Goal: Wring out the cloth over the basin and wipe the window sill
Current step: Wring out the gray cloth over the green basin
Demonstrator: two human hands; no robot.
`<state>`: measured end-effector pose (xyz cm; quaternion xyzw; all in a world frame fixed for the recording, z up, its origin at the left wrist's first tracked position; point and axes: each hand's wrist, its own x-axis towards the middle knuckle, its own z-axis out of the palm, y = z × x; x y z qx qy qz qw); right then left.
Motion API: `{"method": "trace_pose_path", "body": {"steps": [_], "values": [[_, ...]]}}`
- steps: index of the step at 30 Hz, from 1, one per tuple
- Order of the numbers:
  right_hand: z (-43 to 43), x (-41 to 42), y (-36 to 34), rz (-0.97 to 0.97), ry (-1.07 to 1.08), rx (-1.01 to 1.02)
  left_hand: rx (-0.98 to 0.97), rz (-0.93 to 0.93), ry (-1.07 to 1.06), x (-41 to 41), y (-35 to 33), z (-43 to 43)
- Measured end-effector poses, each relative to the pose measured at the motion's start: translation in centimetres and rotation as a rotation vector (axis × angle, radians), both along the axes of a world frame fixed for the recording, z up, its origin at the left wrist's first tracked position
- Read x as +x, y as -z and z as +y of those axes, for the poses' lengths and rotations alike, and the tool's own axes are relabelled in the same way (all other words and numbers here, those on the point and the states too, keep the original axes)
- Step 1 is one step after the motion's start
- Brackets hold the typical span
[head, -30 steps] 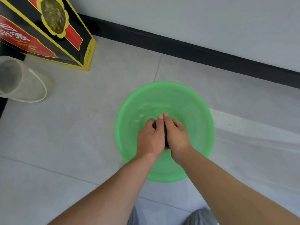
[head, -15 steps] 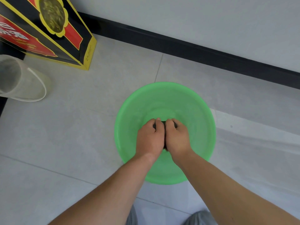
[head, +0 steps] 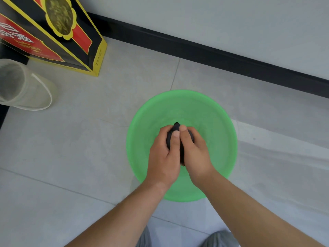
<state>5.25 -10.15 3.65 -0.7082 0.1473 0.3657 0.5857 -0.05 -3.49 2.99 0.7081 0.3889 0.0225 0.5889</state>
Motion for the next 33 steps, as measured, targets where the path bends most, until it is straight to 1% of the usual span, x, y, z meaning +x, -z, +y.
{"method": "trace_pose_path", "body": {"steps": [5,8,11,16,21,27,30,33], "values": [[0.8,-0.1,0.3,-0.038,0.057,-0.037,0.164,0.107,-0.026,0.7,-0.2,0.2],[1.0,0.2,0.3,-0.075,0.025,-0.047,0.208,0.158,0.010,1.2,-0.1,0.7],[1.1,0.6,0.4,-0.057,0.043,-0.040,0.185,0.185,0.019,1.7,-0.1,1.1],[1.3,0.9,0.8,-0.046,0.062,-0.060,0.105,0.193,-0.028,2.0,0.2,1.0],[1.0,0.4,1.6,-0.099,0.036,-0.084,0.123,0.197,0.026,1.6,0.4,0.9],[1.0,0.7,1.4,-0.098,0.044,-0.105,0.149,0.216,0.035,2.1,0.0,1.0],[0.7,0.6,0.8,-0.116,-0.017,-0.136,0.137,0.257,0.082,1.9,-0.7,1.3],[0.0,0.3,0.2,-0.082,-0.113,-0.175,0.038,0.304,0.094,1.2,-1.4,1.7]]}}
